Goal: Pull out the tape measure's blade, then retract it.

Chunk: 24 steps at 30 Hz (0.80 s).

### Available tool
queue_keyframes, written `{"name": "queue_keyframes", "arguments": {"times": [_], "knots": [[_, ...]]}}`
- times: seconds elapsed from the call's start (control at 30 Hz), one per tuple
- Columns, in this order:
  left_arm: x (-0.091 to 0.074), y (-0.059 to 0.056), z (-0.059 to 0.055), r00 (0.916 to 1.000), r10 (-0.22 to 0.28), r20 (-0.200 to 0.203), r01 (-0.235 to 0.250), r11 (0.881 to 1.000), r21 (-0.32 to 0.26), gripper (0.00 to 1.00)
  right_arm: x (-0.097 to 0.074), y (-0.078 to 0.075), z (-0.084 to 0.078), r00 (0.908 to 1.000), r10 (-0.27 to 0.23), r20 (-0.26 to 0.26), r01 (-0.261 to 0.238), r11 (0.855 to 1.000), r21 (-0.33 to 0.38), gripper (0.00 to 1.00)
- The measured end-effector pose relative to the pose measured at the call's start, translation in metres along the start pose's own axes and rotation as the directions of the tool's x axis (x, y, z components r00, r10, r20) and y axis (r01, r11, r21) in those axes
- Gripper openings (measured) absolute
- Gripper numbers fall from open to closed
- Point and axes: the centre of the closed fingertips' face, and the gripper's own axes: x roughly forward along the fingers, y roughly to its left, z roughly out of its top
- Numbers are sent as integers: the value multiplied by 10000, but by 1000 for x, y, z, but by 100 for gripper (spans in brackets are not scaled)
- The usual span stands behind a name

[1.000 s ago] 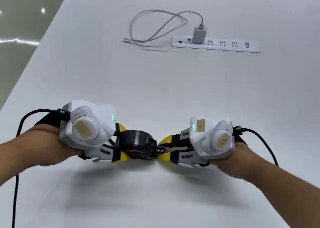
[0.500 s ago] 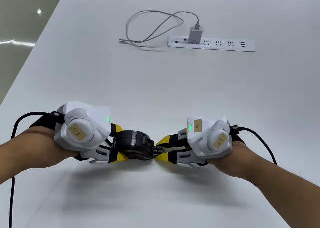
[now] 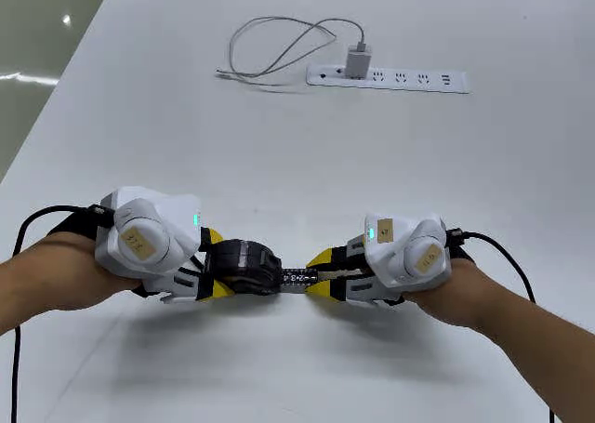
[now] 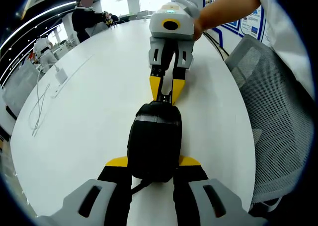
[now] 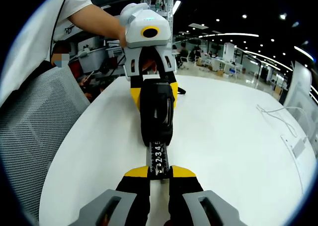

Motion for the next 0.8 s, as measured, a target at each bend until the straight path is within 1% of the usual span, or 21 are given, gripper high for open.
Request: {"name": "queue_keyframes", "arguments": {"times": [0.27,0.33,0.57,0.8], "knots": [[1,1,-1,10000,9,13,-9,10000,-29,26,-8,0,-6,9999,-79,-107,79,9999,76,10],[0,1,0,10000,20,-11,-19,10000,83,26,-10,0,-7,9999,-104,-117,105,9999,114,10],[0,0,0,10000,16,-9,-16,10000,20,26,-13,-1,-10,9997,-163,-164,165,9998,110,9],[0,0,0,10000,11,-17,-10,10000,20,26,-21,-1,-16,9994,-242,-239,245,9996,144,9]]}}
